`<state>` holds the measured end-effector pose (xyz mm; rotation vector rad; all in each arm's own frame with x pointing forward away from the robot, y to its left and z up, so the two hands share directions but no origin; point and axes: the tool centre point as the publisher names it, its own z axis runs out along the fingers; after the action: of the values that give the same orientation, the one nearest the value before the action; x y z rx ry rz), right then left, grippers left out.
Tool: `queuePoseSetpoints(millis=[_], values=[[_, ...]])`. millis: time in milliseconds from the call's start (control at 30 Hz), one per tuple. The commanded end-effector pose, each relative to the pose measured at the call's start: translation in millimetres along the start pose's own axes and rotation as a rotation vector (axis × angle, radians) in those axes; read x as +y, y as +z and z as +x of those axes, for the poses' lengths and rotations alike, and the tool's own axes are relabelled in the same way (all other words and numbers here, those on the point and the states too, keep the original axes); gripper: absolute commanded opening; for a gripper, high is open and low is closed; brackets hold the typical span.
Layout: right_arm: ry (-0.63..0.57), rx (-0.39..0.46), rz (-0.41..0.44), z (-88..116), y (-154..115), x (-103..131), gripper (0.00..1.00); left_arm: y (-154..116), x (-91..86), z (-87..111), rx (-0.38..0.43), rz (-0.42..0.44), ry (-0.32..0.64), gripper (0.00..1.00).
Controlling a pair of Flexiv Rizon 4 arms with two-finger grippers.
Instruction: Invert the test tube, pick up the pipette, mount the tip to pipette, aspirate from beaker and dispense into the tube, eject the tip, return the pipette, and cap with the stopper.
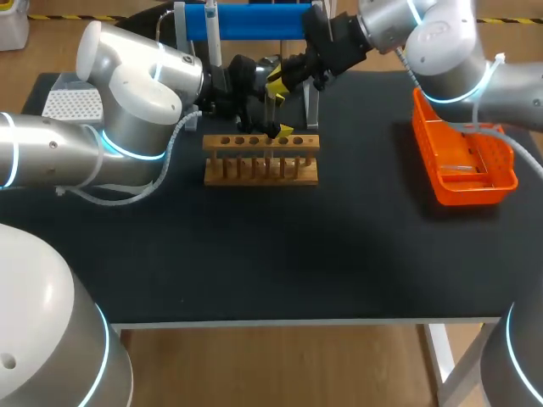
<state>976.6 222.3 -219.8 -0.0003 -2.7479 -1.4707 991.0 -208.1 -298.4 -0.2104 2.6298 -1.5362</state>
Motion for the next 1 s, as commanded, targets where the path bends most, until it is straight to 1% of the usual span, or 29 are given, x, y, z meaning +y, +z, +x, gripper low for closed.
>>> queuePoseSetpoints(millis=[33,267,1000], values=[[0.001,0.0,0.005,-2.1,1.2,-1.0,0.0,0.0,-0.2,-0.6,0.002,-0.001,0.0,1.0],[0.004,-0.003,0.006,-2.5,1.6,-3.3,0.0,0.0,-0.2,-0.6,0.002,-0.001,0.0,1.0],[-0.004,-0.003,-0.006,-1.2,-0.9,1.7,0.0,0.0,-0.2,-0.6,0.002,-0.001,0.0,1.0]])
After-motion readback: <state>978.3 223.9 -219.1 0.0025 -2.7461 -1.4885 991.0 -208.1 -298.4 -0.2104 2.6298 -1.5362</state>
